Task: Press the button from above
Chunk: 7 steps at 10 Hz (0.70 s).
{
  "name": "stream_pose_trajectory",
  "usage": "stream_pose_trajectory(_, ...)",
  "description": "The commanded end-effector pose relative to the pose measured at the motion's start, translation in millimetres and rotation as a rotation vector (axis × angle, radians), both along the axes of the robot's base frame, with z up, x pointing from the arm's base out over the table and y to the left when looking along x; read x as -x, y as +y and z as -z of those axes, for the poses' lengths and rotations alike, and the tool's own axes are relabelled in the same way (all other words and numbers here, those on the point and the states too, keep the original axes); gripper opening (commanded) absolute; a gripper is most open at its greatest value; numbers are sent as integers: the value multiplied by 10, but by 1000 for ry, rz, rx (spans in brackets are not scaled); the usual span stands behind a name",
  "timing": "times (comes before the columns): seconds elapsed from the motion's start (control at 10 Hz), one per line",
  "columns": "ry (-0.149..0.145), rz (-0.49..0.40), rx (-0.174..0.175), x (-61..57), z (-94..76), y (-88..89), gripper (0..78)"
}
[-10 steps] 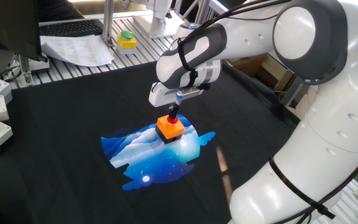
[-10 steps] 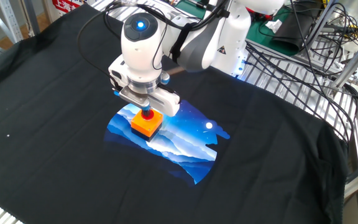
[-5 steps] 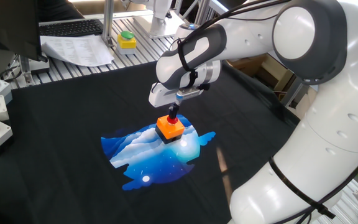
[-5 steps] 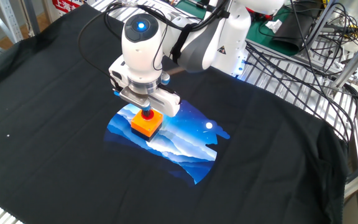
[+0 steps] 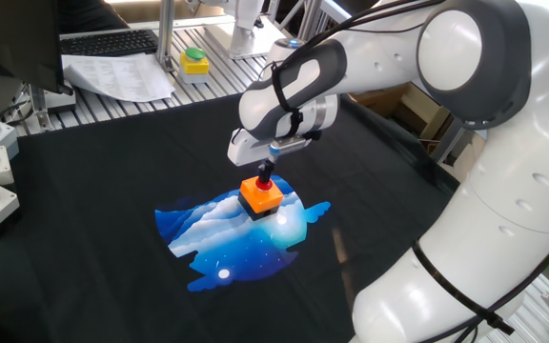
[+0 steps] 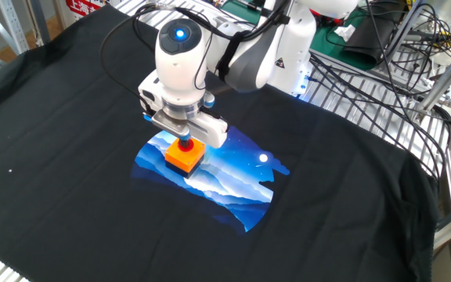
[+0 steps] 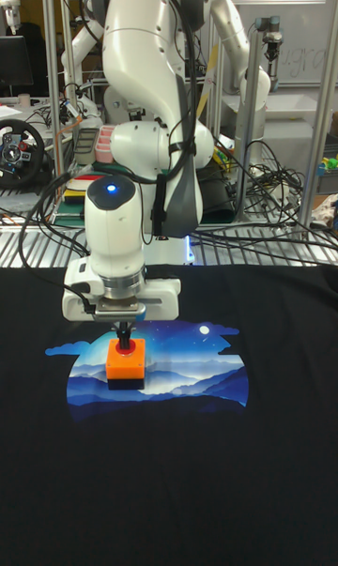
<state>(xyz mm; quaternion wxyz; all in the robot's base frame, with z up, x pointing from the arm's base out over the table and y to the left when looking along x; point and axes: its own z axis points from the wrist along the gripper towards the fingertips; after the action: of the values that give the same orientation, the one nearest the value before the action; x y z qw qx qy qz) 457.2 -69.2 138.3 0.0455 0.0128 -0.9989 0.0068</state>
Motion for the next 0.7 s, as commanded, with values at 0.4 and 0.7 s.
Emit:
stream_pose_trajectory(0.4, 2, -2, 1, 20, 82, 13, 0)
stream_pose_trajectory(0.7, 2, -5, 4, 21, 119, 13, 0)
